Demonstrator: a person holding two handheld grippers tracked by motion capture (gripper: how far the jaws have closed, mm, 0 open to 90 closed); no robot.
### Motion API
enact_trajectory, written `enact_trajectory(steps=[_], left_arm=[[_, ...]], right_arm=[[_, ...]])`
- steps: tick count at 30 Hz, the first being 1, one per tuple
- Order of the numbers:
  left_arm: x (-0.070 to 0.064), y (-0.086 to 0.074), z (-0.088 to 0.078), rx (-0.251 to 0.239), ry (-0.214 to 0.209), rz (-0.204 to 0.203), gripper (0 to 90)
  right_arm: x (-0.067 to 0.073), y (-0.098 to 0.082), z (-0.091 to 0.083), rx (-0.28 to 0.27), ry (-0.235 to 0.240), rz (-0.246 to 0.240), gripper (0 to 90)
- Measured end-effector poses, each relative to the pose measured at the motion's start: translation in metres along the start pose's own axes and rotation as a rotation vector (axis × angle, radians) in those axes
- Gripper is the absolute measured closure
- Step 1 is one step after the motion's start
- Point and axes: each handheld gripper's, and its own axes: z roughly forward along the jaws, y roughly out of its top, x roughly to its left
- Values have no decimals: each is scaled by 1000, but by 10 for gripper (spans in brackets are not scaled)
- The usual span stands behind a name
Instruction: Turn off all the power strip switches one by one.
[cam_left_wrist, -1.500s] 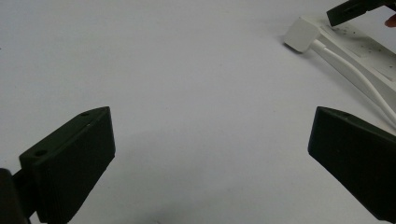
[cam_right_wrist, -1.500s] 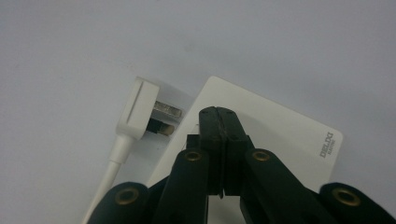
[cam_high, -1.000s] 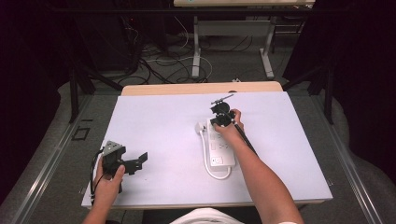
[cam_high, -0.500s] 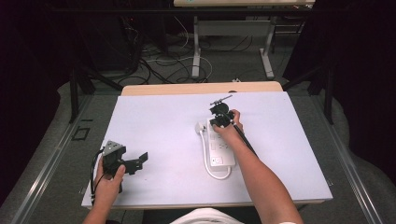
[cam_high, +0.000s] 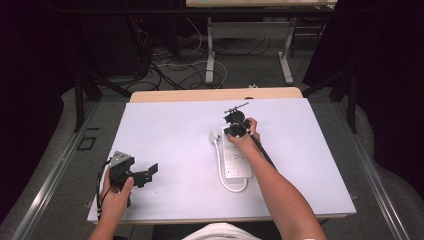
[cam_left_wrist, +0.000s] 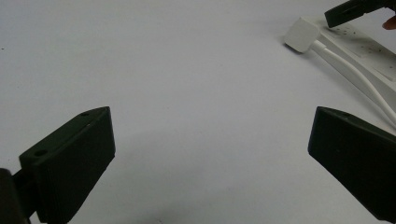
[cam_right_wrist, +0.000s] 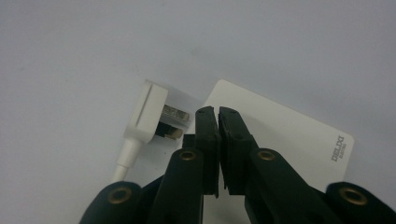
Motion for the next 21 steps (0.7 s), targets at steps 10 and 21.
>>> enact_trajectory(steps=[10, 21], left_arm=[[-1, 0, 0, 9, -2, 5, 6], [-1, 0, 1, 13, -2, 6, 6]], right_arm=[[5, -10, -21, -60, 28, -33, 763], [6, -34, -49, -104, 40, -23, 491]])
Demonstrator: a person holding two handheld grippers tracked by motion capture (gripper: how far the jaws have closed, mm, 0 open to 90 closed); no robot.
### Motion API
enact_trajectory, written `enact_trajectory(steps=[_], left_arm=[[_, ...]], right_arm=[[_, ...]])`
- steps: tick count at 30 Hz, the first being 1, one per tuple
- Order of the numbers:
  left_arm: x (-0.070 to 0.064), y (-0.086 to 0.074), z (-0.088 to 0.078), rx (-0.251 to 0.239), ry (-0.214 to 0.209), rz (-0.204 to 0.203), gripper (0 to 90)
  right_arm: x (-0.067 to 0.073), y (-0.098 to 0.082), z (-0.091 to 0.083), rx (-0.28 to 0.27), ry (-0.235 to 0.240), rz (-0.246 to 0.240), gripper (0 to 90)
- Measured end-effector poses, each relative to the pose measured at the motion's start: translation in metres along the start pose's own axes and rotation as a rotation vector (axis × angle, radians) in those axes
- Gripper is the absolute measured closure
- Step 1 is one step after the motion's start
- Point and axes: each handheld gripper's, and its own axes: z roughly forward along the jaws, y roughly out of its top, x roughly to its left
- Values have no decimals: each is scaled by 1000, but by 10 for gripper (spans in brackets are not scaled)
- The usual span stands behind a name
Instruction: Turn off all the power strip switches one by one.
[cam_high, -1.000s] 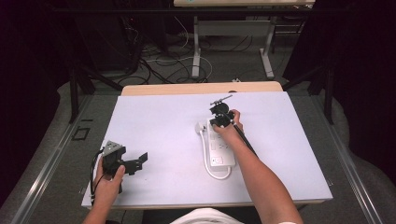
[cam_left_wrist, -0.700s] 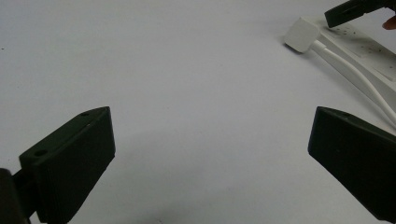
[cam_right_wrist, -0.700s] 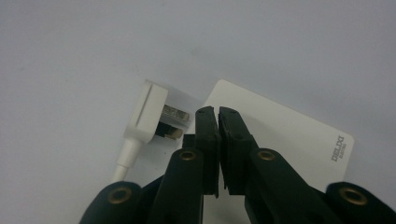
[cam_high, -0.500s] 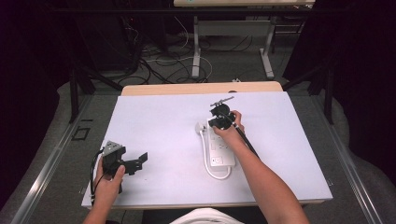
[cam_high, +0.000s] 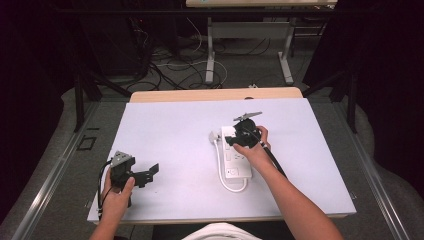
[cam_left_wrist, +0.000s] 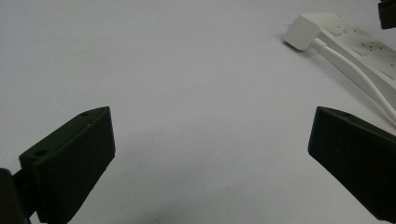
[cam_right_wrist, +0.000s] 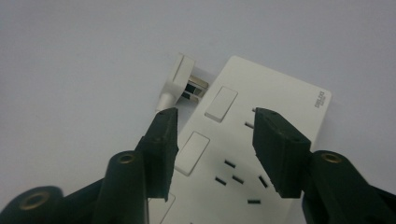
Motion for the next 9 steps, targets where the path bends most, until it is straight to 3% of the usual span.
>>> enact_trajectory(steps=[3, 9], left_arm=[[0, 0, 0, 1, 0, -1, 6], [0, 0, 1, -6, 5, -3, 6]], right_arm=[[1, -9, -9, -10, -3, -13, 403], [0, -28, -30, -40, -11, 6, 241]])
